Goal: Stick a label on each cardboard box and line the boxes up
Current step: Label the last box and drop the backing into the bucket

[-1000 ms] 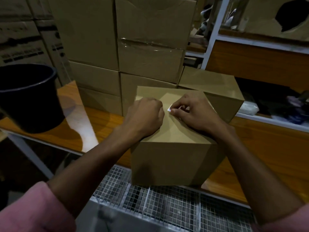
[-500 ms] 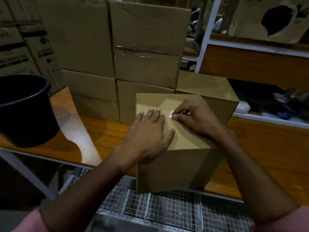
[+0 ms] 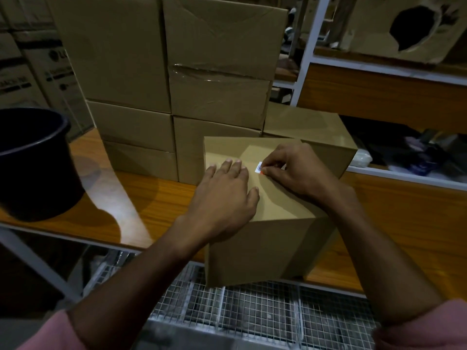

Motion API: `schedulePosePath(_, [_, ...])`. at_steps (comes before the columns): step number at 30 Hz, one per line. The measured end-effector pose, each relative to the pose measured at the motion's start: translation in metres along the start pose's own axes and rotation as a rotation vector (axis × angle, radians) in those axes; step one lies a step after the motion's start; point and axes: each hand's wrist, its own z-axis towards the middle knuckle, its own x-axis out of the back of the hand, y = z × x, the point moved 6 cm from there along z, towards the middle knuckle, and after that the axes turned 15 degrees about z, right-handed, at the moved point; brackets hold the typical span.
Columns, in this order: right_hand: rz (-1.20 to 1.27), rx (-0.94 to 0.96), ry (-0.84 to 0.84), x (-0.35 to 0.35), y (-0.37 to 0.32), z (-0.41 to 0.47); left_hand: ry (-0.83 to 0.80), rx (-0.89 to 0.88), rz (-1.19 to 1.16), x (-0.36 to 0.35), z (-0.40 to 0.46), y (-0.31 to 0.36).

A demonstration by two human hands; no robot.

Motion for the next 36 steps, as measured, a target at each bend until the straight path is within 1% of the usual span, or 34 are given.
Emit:
schedulePosePath(2, [0.007, -0.015, 0.064, 0.0, 0.003, -0.002, 0.008, 0.004, -0.001, 0.0, 0.0, 0.0])
schedulePosePath(5, [0.087, -0.106, 0.14, 0.002, 0.01, -0.006, 0.012, 0.016, -0.007, 0.0, -0.002, 0.0])
schedulePosePath(7, [0.094, -0.146, 0.114, -0.002, 0.015, -0.004, 0.019, 0.013, 0.001, 0.001, -0.002, 0.002])
schedulePosePath(9, [0.055, -0.147, 0.075, -0.008, 0.015, 0.001, 0.033, 0.019, 0.022, 0.006, 0.001, 0.001])
schedulePosePath(12, [0.025, -0.177, 0.07, -0.015, 0.014, 0.005, 0.06, 0.023, 0.084, 0.014, 0.01, -0.001])
schedulePosePath(15, [-0.015, -0.22, 0.069, -0.017, 0.015, 0.0, 0.065, 0.012, 0.043, 0.011, 0.013, -0.004])
schedulePosePath(16, [-0.025, -0.218, 0.068, -0.017, 0.015, -0.001, 0.043, 0.0, 0.028, 0.007, 0.011, -0.005])
schedulePosePath(19, [-0.046, -0.217, 0.069, -0.017, 0.013, -0.004, -0.09, -0.057, 0.049, -0.007, 0.003, -0.004])
schedulePosePath(21, [-0.062, -0.206, 0.07, -0.02, 0.012, -0.004, -0.122, -0.062, 0.058, -0.008, -0.001, -0.003])
schedulePosePath(26, [-0.082, -0.212, 0.052, -0.02, 0.013, -0.002, -0.073, -0.041, 0.037, -0.006, 0.0, -0.003])
schedulePosePath(36, [-0.073, -0.214, 0.051, -0.021, 0.015, 0.0, -0.043, -0.026, 0.015, -0.006, 0.002, -0.004])
